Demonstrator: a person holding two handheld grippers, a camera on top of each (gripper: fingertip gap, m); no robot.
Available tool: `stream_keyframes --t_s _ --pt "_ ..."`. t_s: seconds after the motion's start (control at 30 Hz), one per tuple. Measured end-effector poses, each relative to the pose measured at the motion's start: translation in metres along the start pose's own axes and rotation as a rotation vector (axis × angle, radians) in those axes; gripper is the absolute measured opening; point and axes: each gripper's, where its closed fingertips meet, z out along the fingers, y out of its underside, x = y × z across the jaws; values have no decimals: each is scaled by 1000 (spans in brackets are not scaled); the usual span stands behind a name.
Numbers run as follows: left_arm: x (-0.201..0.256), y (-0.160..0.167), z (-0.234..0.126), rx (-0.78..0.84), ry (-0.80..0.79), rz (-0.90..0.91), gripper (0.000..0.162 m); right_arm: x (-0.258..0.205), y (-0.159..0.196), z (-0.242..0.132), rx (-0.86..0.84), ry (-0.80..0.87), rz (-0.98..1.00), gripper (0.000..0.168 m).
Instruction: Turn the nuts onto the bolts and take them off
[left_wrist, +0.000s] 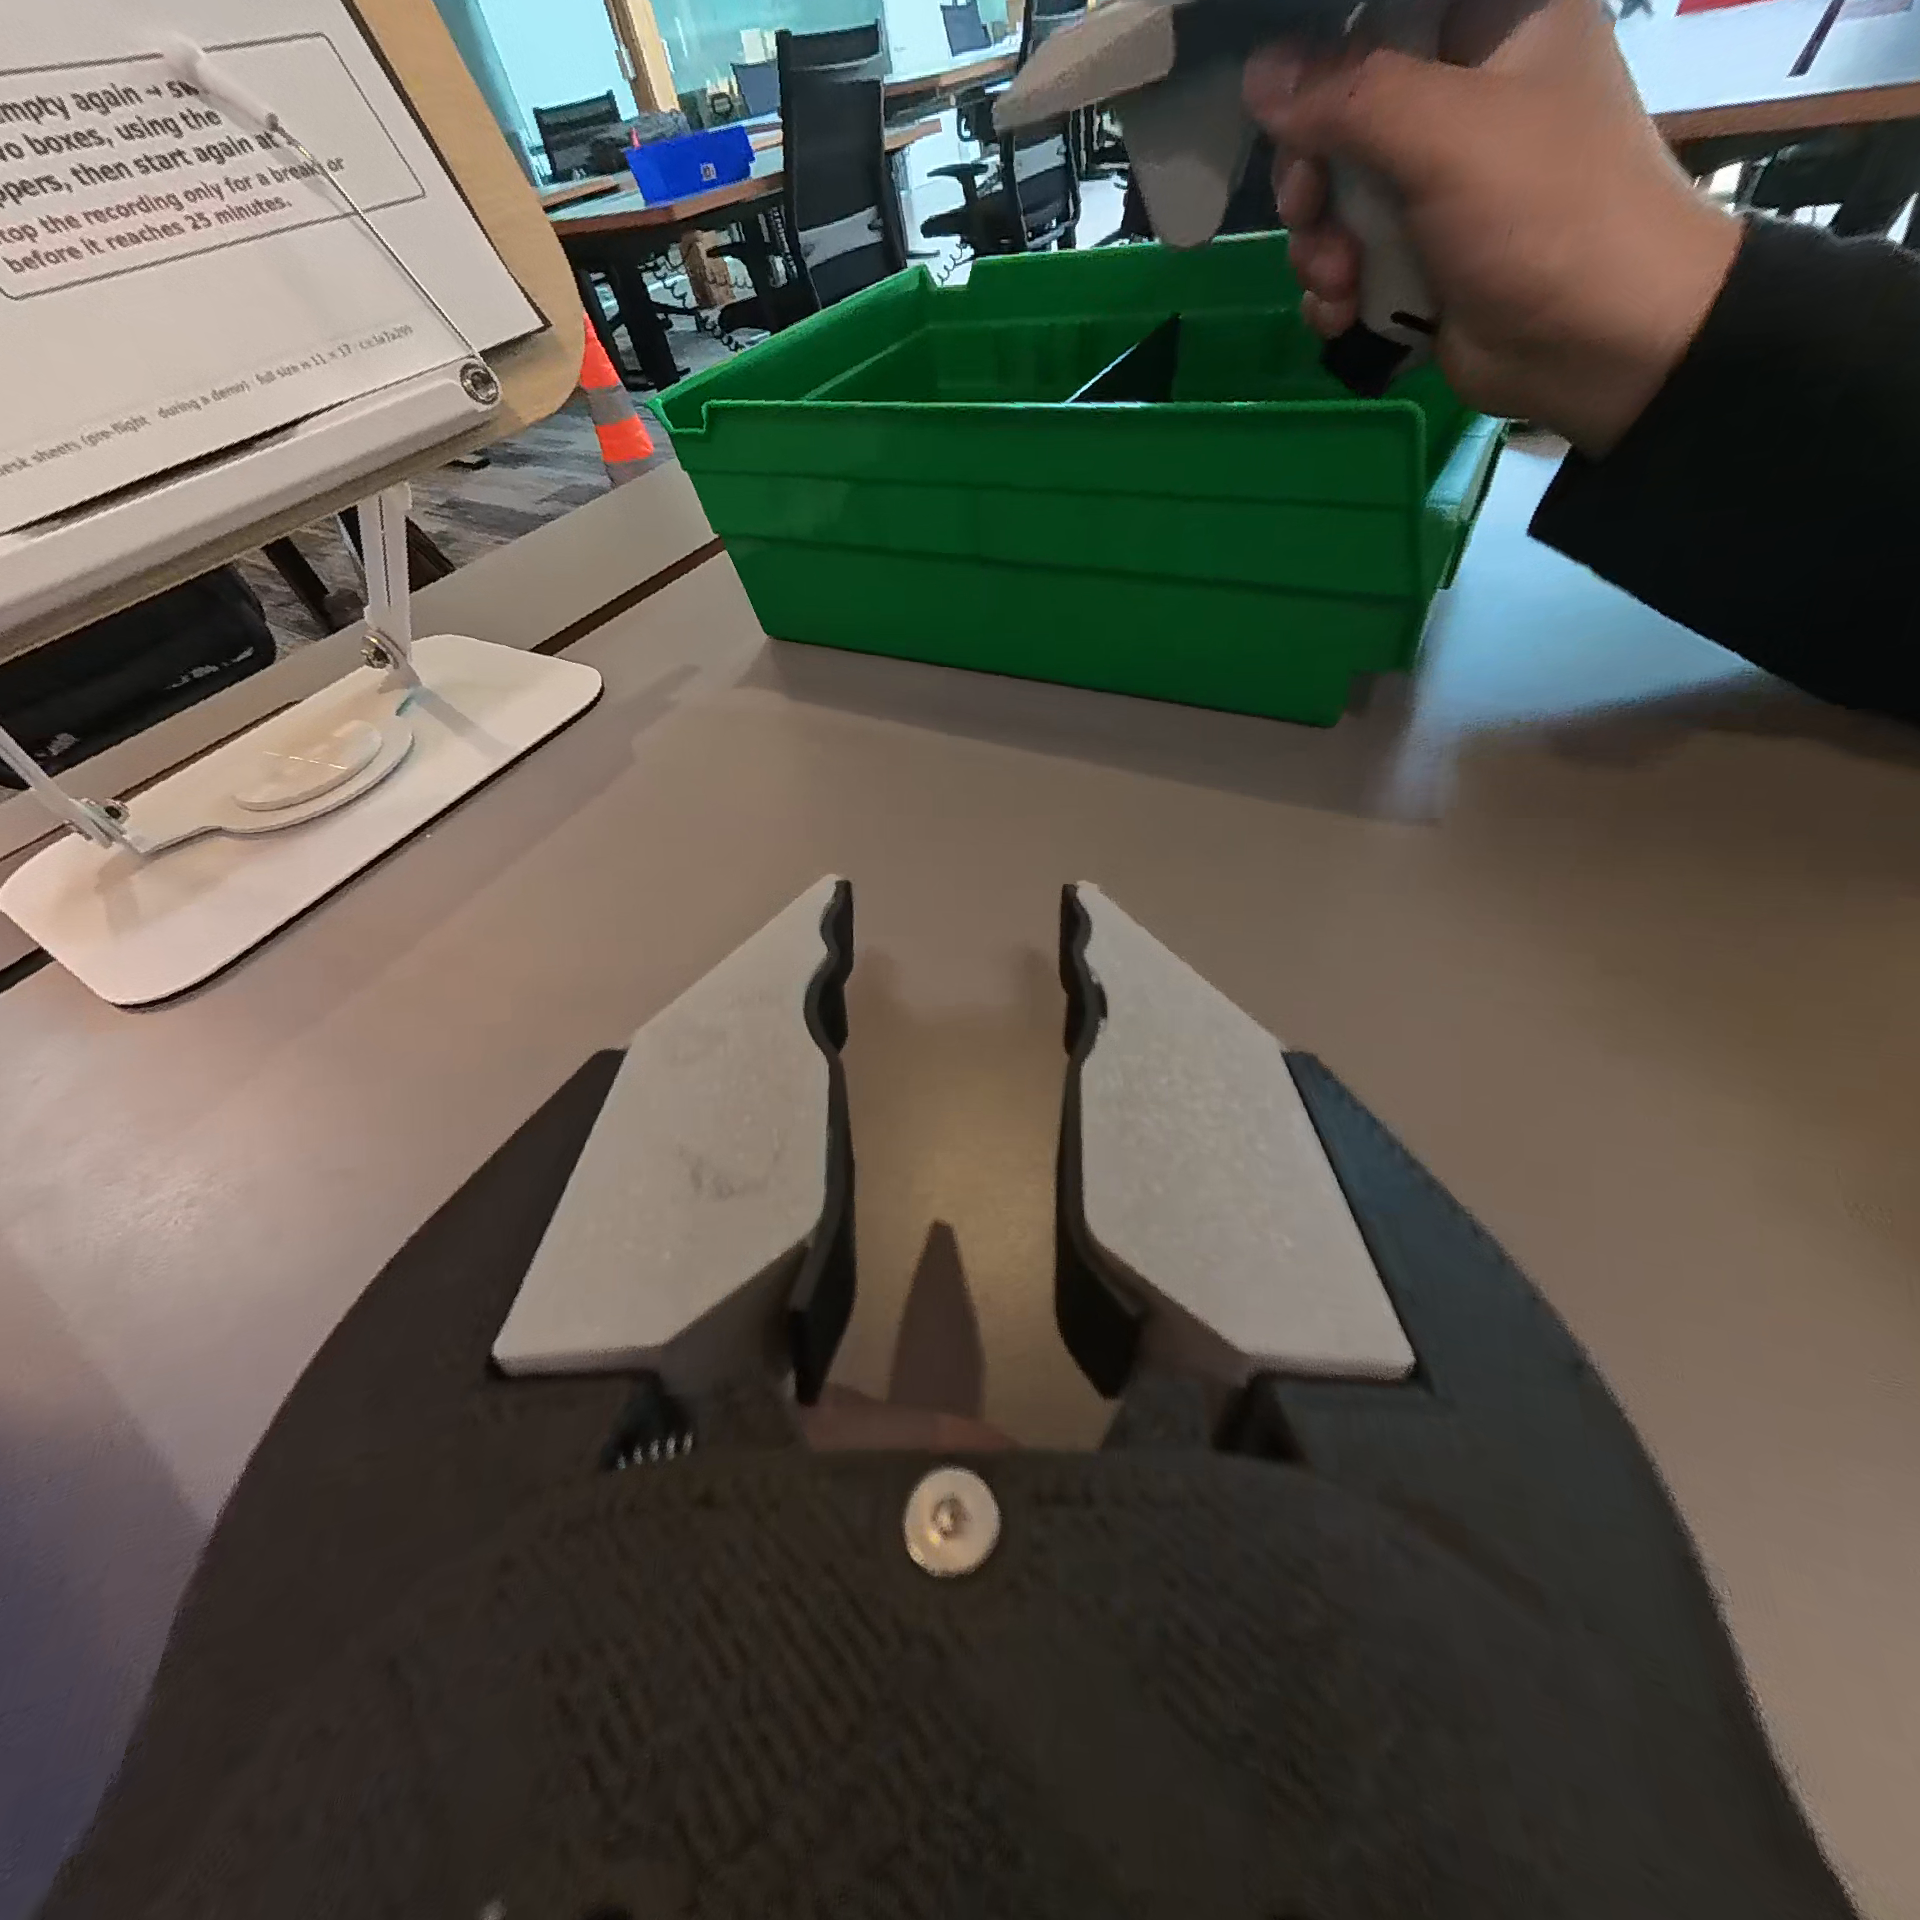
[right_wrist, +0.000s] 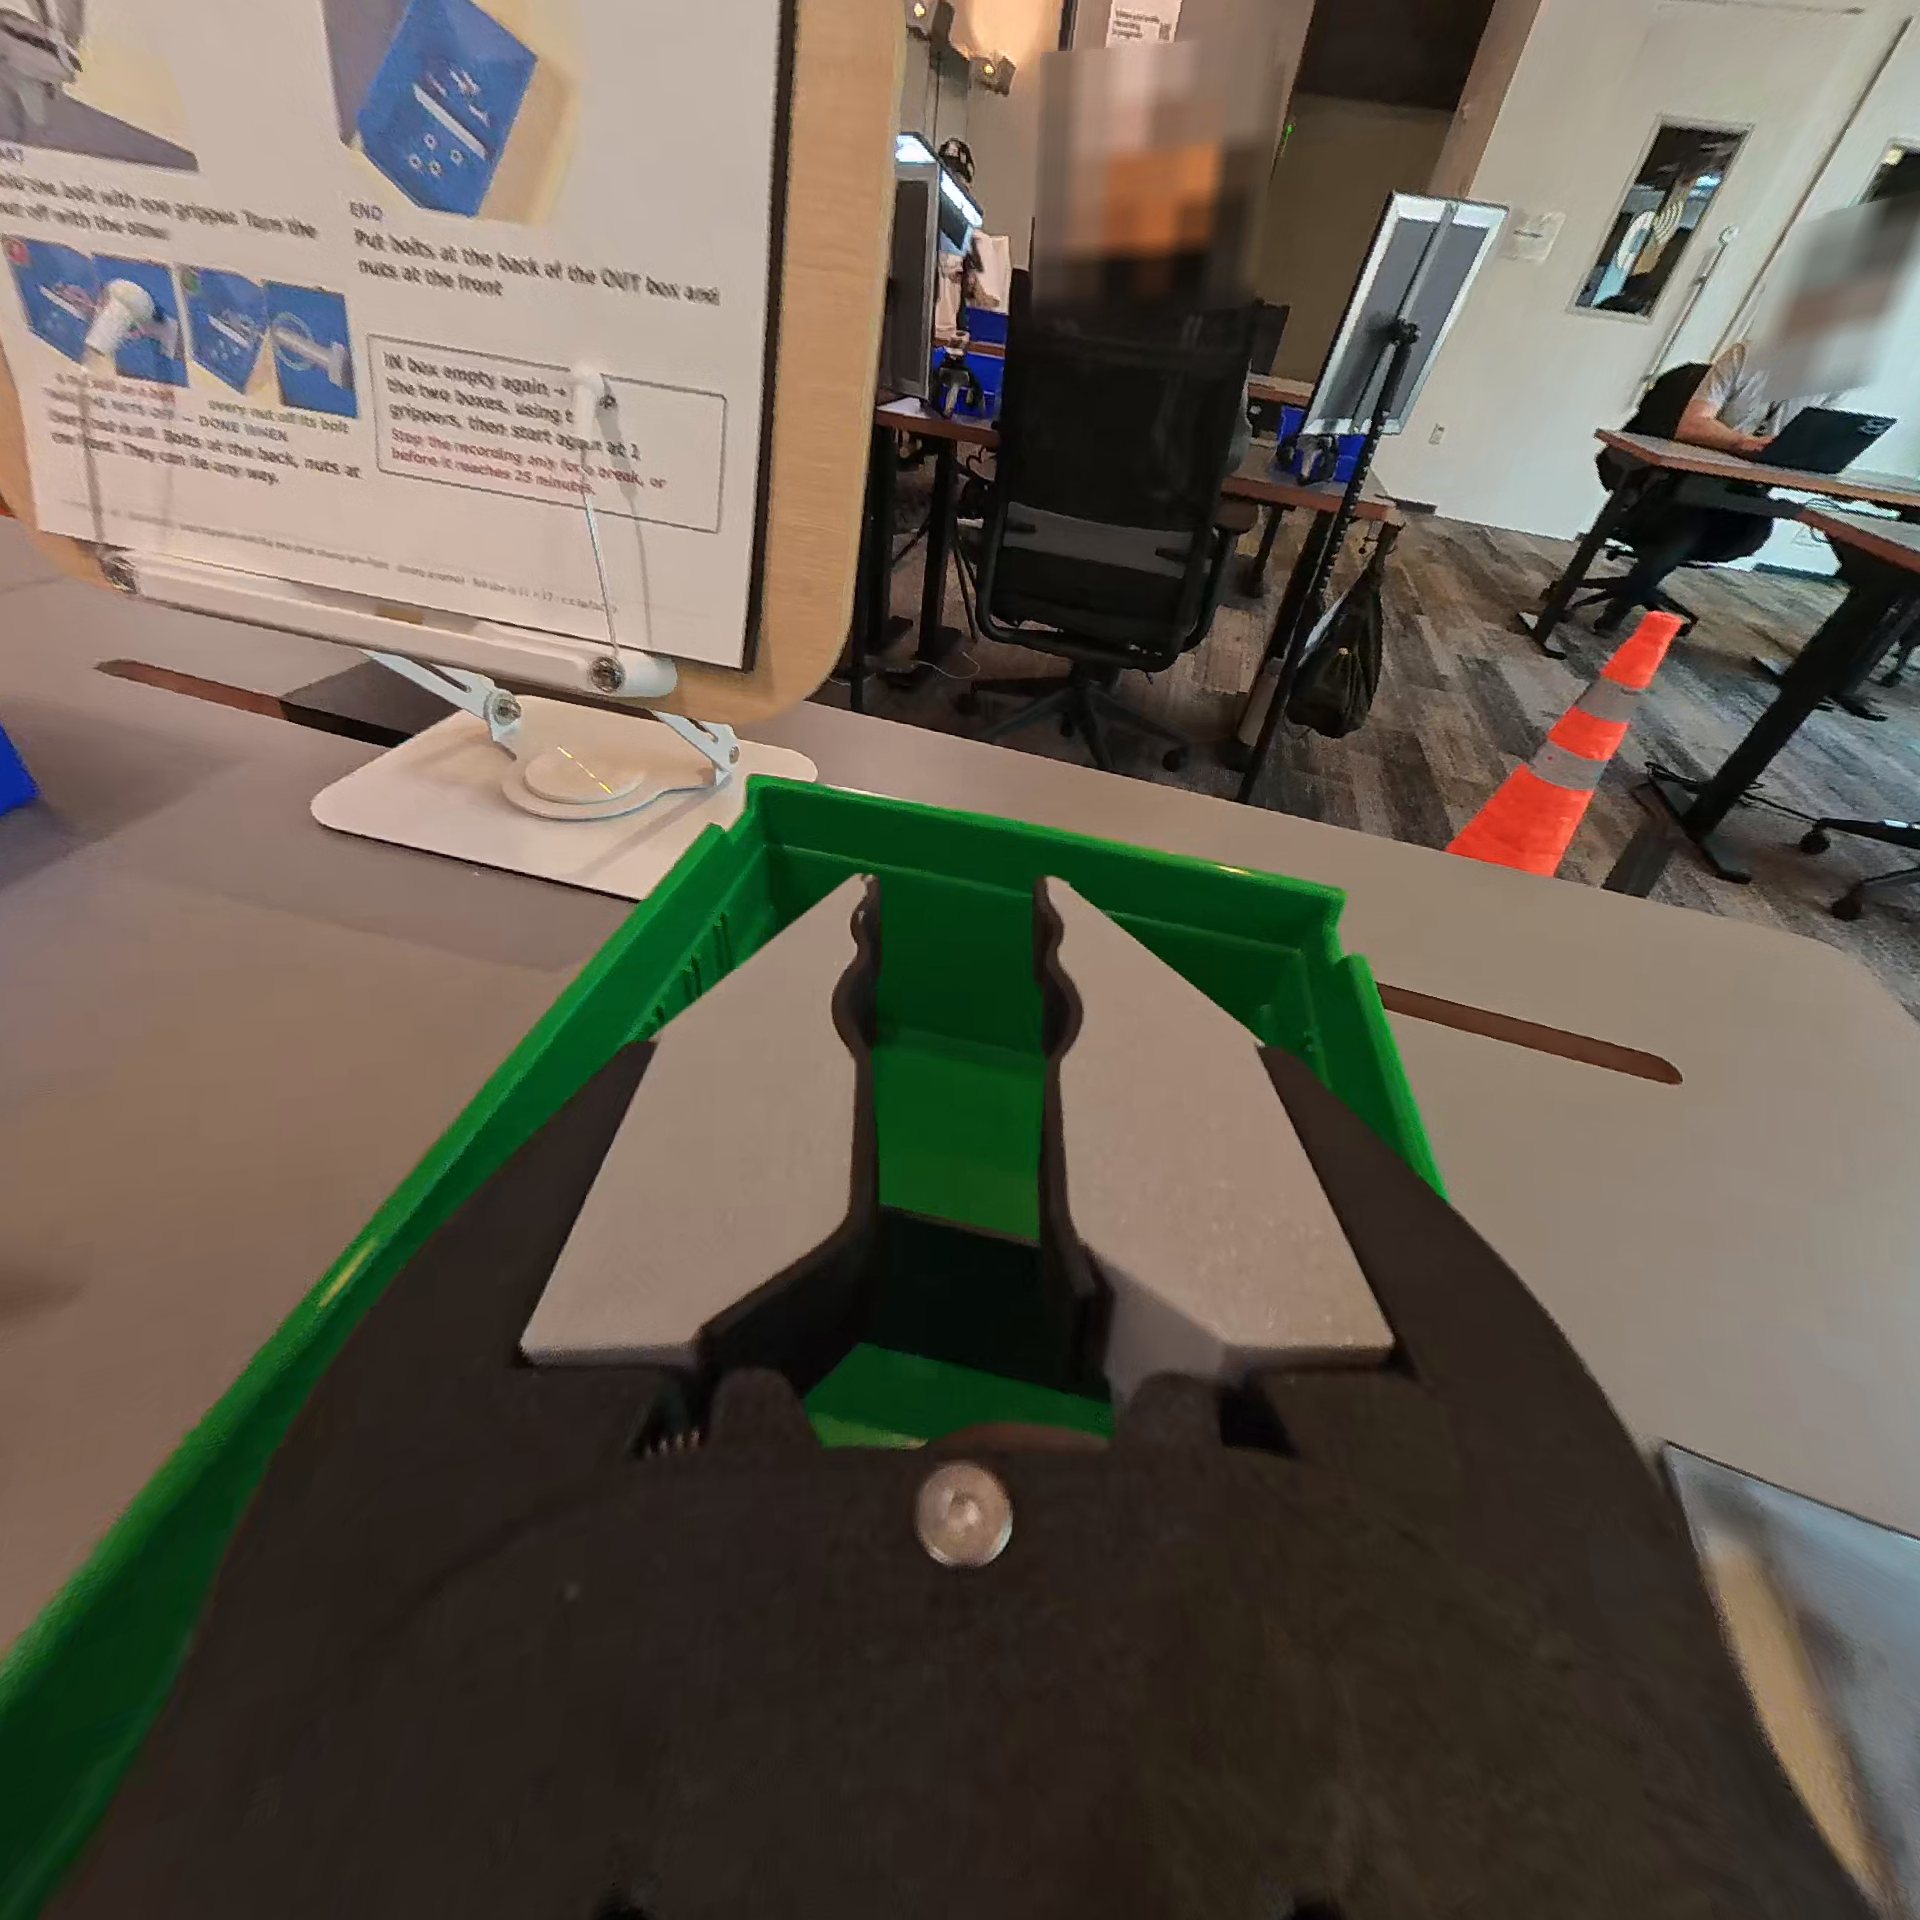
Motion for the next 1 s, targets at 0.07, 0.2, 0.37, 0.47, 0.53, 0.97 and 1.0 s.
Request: stream_keyframes --t_s 0.07,0.2,0.37,0.47,0.53,0.97,1.0 --pt "-2 2 0 -12 -9 11 38 -5 -5 -3 22 -20 4 28" --pt "-11 5 0 -25 -51 30 40 -8 -3 -7 4 6 -6 34" --pt "-18 14 -9 -58 -94 4 54 -16 2 -18 44 19 -52 41" --pt "-24 20 -21 -76 -144 -14 57 -26 -1 -29 88 12 -33 47" --pt "-23 23 -32 -75 -167 -49 58 -41 2 -34 90 -42 22 53" --pt "-25 54 -137 -127 -428 -145 70 -121 29 -92 117 -169 -66 58" --pt "-25 55 -146 -122 -438 -151 70 -127 31 -97 111 -190 -80 62"
